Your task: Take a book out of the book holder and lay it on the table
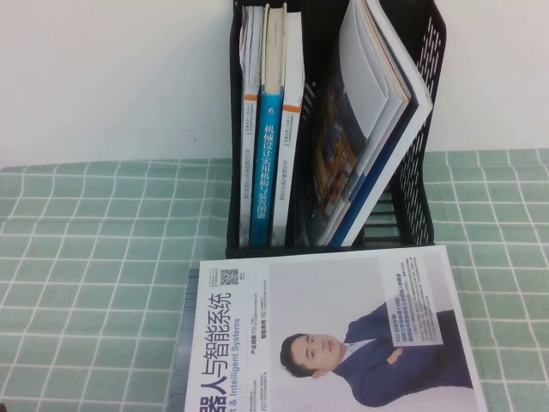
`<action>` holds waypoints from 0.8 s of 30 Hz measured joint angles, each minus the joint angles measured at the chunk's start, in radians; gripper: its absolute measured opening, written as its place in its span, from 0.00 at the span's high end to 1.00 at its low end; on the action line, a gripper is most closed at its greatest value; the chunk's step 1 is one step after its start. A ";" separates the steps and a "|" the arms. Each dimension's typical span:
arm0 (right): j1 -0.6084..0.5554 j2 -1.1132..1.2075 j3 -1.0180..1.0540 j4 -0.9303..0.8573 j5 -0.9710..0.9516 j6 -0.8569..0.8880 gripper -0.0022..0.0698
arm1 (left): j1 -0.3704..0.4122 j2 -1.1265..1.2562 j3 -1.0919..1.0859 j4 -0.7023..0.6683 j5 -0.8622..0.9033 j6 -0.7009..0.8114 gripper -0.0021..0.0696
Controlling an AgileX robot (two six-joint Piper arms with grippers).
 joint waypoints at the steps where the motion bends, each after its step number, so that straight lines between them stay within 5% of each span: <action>1: -0.058 -0.015 0.000 0.009 -0.016 0.000 0.97 | 0.000 0.000 0.000 0.000 0.000 -0.002 0.97; 9: -0.331 -0.235 0.045 0.102 -0.003 -0.027 0.97 | 0.000 0.000 0.000 0.000 0.000 -0.002 0.97; 24: -0.361 -0.253 0.241 0.249 0.076 -0.156 0.97 | 0.000 0.000 0.000 0.000 0.002 -0.002 0.97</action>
